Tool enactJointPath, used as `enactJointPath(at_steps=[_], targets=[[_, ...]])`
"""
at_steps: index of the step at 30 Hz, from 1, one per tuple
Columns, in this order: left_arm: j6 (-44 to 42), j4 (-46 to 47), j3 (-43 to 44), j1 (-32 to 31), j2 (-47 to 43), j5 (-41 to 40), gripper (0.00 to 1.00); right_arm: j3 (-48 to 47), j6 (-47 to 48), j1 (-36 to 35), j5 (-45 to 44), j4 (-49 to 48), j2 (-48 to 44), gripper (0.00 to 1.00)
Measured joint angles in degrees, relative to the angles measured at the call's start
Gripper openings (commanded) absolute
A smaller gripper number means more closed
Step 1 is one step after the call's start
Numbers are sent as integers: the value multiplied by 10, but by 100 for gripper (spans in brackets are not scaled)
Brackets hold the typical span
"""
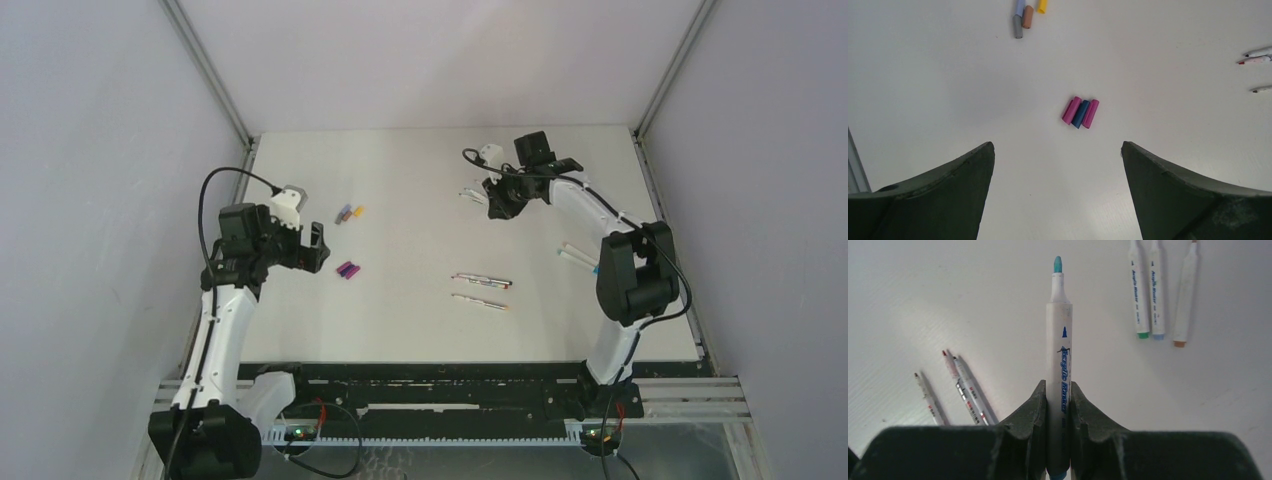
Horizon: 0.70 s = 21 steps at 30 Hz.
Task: Open the pen caps
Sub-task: Place the pen at the center of the board.
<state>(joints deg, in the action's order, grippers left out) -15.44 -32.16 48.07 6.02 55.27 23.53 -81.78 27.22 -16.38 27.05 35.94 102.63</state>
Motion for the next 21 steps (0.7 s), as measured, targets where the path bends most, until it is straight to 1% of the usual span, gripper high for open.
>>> enactJointPath(at_steps=[7, 11, 15, 21], targets=[[3, 32, -7, 0, -16, -28, 100, -54, 11, -21, -87, 17, 58, 0], [3, 44, -16, 0, -23, -34, 100, -85, 20, -45, -140, 19, 91, 3], [3, 48, -16, 0, -23, -38, 100, -109, 24, -59, -172, 16, 112, 5], [3, 49, -16, 0, -23, -38, 100, -148, 31, -72, -194, 16, 145, 9]])
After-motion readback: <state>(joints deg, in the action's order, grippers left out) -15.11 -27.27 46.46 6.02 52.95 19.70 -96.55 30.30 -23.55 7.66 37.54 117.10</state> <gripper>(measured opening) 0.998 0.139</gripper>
